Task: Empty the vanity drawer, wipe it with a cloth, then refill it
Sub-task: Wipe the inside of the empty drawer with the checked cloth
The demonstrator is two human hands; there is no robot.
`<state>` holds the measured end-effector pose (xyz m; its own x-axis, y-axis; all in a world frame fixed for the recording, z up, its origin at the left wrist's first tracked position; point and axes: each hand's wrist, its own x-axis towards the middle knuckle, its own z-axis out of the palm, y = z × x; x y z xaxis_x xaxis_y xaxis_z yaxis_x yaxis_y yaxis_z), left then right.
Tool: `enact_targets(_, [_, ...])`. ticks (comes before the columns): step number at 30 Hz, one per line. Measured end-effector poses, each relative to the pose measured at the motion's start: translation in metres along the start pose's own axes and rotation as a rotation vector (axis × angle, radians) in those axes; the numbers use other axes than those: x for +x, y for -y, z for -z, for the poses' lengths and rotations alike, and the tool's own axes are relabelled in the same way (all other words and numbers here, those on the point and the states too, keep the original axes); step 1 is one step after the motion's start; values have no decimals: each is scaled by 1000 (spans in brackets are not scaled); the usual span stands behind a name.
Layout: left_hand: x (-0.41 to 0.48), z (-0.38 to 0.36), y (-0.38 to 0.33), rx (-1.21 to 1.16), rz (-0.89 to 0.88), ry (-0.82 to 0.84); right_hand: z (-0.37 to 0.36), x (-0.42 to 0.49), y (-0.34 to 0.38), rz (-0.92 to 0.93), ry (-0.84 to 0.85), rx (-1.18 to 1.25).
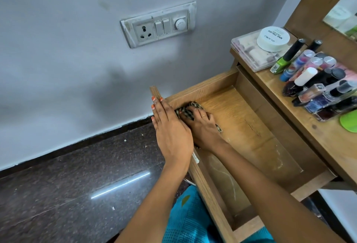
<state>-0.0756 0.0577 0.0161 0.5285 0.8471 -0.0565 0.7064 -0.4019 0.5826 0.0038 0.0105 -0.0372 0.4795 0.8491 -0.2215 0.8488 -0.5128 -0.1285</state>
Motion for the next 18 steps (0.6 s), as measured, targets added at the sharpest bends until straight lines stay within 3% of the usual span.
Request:
enact_targets(9, [-2, 1, 2, -6, -12, -4, -19, -43, -11, 20, -116, -33])
enact_targets(18, [1, -1, 0, -103, -3, 4, -9, 3, 9, -94, -123, -149])
